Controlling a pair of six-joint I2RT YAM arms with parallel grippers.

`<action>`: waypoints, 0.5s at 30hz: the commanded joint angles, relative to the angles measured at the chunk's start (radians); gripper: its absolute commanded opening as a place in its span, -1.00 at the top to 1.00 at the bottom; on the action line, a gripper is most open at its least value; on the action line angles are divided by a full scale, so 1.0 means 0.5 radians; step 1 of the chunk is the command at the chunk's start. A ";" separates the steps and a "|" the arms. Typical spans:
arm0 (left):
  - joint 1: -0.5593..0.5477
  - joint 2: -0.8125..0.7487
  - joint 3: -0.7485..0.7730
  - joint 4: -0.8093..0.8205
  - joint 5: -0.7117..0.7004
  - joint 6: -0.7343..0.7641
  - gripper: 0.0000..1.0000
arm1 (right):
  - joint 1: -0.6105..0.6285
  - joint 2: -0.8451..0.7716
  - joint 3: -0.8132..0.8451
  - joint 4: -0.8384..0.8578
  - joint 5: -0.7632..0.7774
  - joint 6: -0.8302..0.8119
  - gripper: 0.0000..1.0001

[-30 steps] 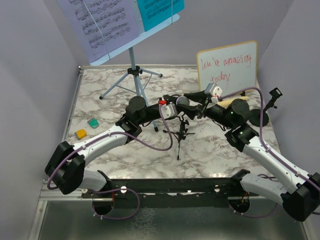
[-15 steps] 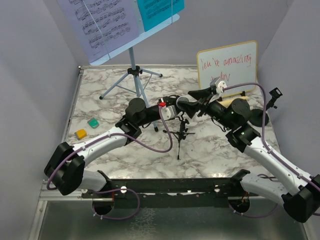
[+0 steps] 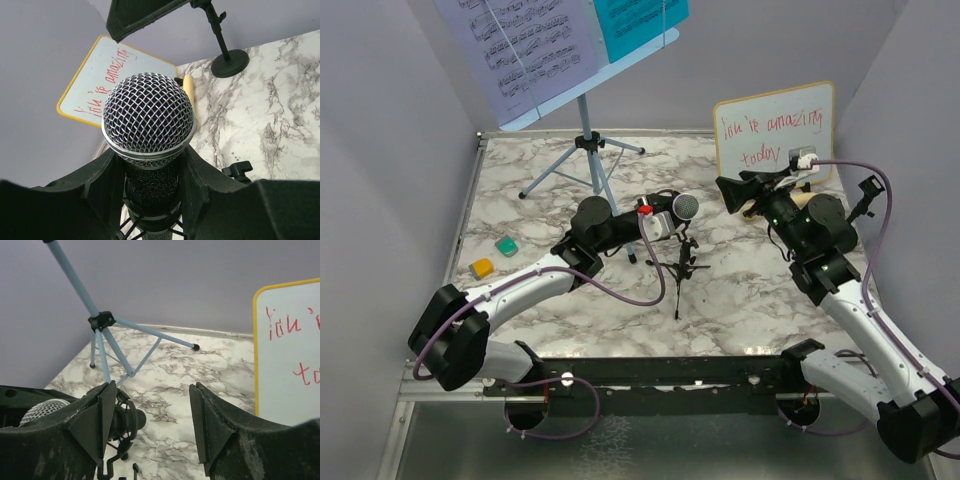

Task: Pack up the instrument practice props
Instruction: Remove the microphone from the microphone stand.

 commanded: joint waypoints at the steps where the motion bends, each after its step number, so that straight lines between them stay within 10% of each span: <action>1: -0.011 0.018 0.050 -0.015 0.116 0.006 1.00 | -0.031 0.055 0.009 -0.169 -0.048 -0.004 -0.27; 15: -0.011 0.068 0.191 -0.016 0.267 -0.042 1.00 | -0.031 0.337 0.159 -0.426 -0.597 -0.112 0.25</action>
